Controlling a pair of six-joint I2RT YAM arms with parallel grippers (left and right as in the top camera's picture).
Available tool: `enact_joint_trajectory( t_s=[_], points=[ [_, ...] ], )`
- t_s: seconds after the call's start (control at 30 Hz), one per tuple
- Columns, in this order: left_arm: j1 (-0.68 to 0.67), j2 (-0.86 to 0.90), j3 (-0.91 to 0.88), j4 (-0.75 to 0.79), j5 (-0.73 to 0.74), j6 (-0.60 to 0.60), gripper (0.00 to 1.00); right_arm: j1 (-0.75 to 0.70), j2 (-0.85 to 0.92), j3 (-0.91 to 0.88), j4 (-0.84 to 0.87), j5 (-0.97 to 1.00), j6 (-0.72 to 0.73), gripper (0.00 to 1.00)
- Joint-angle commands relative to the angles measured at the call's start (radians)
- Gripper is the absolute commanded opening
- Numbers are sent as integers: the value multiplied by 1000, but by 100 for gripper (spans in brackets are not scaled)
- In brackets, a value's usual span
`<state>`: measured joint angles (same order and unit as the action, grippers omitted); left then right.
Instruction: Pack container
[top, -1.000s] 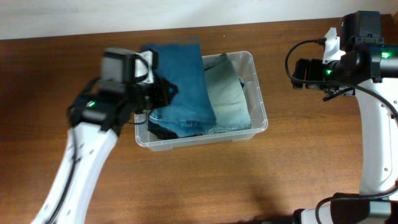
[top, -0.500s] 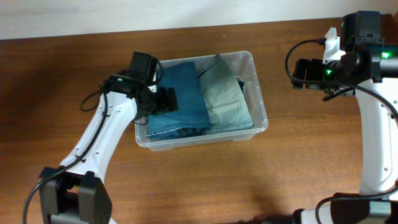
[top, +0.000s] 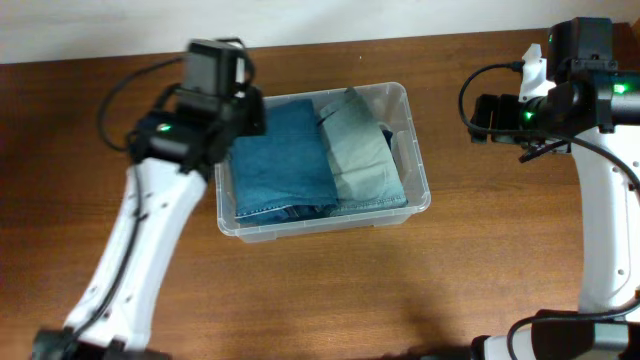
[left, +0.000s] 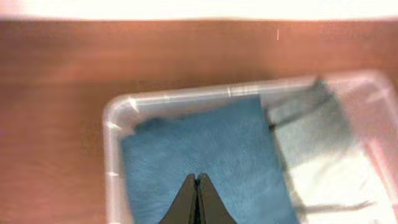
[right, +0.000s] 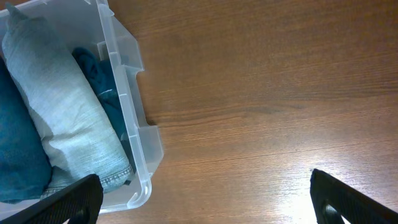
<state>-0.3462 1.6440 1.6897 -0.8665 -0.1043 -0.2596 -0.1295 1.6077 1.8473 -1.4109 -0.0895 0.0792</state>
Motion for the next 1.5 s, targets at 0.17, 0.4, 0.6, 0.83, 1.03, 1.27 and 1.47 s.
enact_joint_trajectory(
  t_s=[0.17,0.4,0.6,0.83,1.03,1.27,1.47],
  points=[
    [-53,311,-139,-9,22,-1,17,-3,3,-5,0,16,3,98],
    [-48,312,-35,-100,-35,21,63,2,2,-5,7,-19,-43,98],
    [-24,108,94,-85,-191,31,87,80,3,-5,79,-26,-132,98],
    [128,36,93,-64,-179,29,99,241,9,-5,292,16,-183,98],
    [195,9,95,-161,-169,31,99,258,-5,-2,318,12,-192,98],
    [205,-154,68,-247,-98,124,99,252,-140,-18,280,24,-145,98],
    [205,-563,-300,-92,-70,127,99,252,-509,-390,429,105,-69,99]
  ],
)
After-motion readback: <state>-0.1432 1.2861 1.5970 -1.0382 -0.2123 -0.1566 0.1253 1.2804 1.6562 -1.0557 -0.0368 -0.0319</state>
